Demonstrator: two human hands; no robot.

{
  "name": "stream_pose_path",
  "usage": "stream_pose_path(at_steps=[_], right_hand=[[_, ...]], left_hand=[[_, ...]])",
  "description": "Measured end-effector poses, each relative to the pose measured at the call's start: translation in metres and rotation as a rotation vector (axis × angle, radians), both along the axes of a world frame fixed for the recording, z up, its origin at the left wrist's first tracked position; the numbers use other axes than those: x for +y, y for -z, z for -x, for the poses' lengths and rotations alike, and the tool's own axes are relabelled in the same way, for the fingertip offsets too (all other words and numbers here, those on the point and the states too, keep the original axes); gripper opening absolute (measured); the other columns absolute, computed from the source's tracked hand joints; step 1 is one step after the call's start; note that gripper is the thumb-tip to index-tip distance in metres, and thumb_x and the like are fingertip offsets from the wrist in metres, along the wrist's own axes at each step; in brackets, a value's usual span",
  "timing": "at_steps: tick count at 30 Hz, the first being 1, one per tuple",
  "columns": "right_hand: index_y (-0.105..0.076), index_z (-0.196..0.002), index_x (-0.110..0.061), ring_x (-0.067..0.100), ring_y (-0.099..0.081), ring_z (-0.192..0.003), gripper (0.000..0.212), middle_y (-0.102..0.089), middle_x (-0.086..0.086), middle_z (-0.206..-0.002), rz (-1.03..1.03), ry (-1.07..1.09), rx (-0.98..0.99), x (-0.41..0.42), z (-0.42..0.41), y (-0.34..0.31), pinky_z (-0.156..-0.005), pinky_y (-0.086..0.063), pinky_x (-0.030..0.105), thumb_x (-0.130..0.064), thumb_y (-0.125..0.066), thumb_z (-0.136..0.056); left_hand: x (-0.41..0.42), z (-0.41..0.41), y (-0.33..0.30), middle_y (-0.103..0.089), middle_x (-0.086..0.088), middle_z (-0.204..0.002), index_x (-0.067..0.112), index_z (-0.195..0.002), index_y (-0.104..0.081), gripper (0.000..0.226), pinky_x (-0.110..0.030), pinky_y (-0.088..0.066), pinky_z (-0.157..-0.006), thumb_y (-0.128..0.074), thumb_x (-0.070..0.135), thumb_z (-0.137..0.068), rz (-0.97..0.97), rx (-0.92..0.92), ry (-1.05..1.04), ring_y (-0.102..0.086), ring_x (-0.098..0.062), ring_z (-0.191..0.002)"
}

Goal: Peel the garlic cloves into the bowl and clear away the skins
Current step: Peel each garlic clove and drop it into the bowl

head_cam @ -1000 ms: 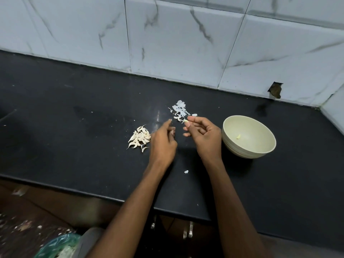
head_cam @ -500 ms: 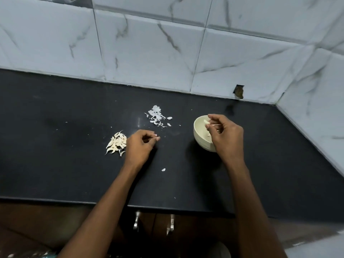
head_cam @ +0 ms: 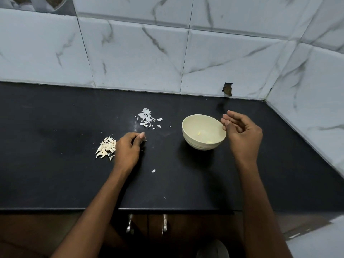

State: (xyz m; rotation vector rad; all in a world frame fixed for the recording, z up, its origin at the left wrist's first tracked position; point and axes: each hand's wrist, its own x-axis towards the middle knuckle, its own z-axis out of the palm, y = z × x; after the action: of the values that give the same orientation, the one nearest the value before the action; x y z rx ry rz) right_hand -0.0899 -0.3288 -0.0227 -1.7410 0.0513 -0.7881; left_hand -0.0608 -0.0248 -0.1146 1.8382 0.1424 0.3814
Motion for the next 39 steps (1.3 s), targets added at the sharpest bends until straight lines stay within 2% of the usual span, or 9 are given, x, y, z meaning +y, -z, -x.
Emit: stream_pose_path(at_steps=[3,8,13,17,21,25,31,34,39], right_hand=[[-0.073,-0.119,-0.002,0.013,-0.077,-0.101,0.026,-0.078,0.007,-0.106,-0.065,-0.024,-0.044,0.01,0.004,-0.001,-0.09,-0.062,0.033,0.007,-0.064,-0.097],[-0.074,-0.115,-0.003,0.017,-0.077,-0.101,0.022,-0.078,0.008,-0.106,-0.131,-0.141,-0.055,0.047,0.001,0.004,-0.089,-0.063,0.038,0.006,-0.064,-0.097],[-0.077,-0.11,-0.012,0.013,-0.076,-0.102,0.023,-0.079,0.0,-0.104,-0.032,-0.316,0.029,0.104,-0.005,0.022,-0.094,-0.061,0.043,0.003,-0.065,-0.097],[-0.08,-0.108,-0.01,0.008,-0.076,-0.095,0.02,-0.079,-0.002,-0.103,0.129,-0.414,0.043,0.149,-0.008,0.036,-0.089,-0.063,0.037,0.001,-0.07,-0.094],[-0.081,-0.105,-0.013,0.004,-0.074,-0.088,0.022,-0.077,-0.009,-0.099,0.264,-0.474,0.057,0.179,-0.012,0.045,-0.085,-0.061,0.026,0.002,-0.072,-0.091],[-0.081,-0.102,-0.015,0.004,-0.07,-0.084,0.021,-0.076,-0.007,-0.098,0.327,-0.52,0.091,0.202,-0.015,0.049,-0.077,-0.054,0.016,0.0,-0.072,-0.091],[-0.081,-0.105,-0.017,-0.002,-0.064,-0.075,0.023,-0.07,-0.003,-0.094,0.443,-0.559,0.199,0.232,-0.029,0.062,-0.081,-0.047,0.007,-0.002,-0.074,-0.089],[-0.081,-0.104,-0.019,0.0,-0.064,-0.077,0.022,-0.068,-0.003,-0.095,0.538,-0.556,0.244,0.245,-0.036,0.067,-0.084,-0.05,0.013,-0.004,-0.076,-0.089],[-0.081,-0.097,-0.022,-0.002,-0.059,-0.074,0.023,-0.063,-0.008,-0.09,0.568,-0.559,0.203,0.253,-0.037,0.069,-0.076,-0.042,0.007,-0.002,-0.072,-0.09]], left_hand=[[-0.002,0.003,-0.003,-0.076,0.006,-0.089,0.026,-0.088,-0.075,0.026,-0.049,-0.058,-0.088,-0.063,0.046,-0.1,-0.025,-0.027,-0.006,-0.073,-0.018,-0.089],[-0.004,0.011,-0.012,-0.076,0.005,-0.097,0.023,-0.097,-0.078,0.008,-0.036,-0.058,-0.088,-0.075,0.016,-0.094,-0.021,-0.138,-0.034,-0.071,-0.008,-0.089],[0.006,0.03,-0.021,-0.073,0.003,-0.087,0.016,-0.086,-0.077,0.008,-0.027,-0.055,-0.075,-0.081,0.009,-0.088,-0.085,-0.29,-0.057,-0.068,-0.012,-0.08],[0.033,0.042,-0.03,-0.071,0.005,-0.086,0.014,-0.088,-0.075,0.005,-0.027,-0.052,-0.072,-0.08,0.014,-0.091,-0.137,-0.373,-0.111,-0.066,-0.014,-0.078],[0.066,0.046,-0.028,-0.073,0.011,-0.088,0.022,-0.095,-0.076,0.013,-0.04,-0.055,-0.083,-0.067,0.029,-0.101,-0.093,-0.308,-0.179,-0.068,-0.016,-0.091],[0.087,0.051,-0.012,-0.076,0.011,-0.087,0.024,-0.093,-0.077,0.018,-0.043,-0.057,-0.084,-0.066,0.035,-0.101,-0.006,-0.142,-0.2,-0.071,-0.016,-0.089],[0.095,0.047,-0.007,-0.076,0.006,-0.083,0.021,-0.095,-0.078,0.004,-0.029,-0.056,-0.074,-0.075,0.019,-0.093,0.089,-0.073,-0.253,-0.071,-0.011,-0.081],[0.097,0.046,-0.003,-0.074,0.004,-0.082,0.019,-0.095,-0.077,0.012,-0.023,-0.054,-0.072,-0.078,0.009,-0.089,0.127,-0.081,-0.27,-0.066,-0.006,-0.074],[0.097,0.045,-0.004,-0.075,0.002,-0.093,0.011,-0.104,-0.076,0.018,-0.012,-0.051,-0.07,-0.07,-0.001,-0.092,0.142,-0.085,-0.306,-0.065,0.004,-0.075]])
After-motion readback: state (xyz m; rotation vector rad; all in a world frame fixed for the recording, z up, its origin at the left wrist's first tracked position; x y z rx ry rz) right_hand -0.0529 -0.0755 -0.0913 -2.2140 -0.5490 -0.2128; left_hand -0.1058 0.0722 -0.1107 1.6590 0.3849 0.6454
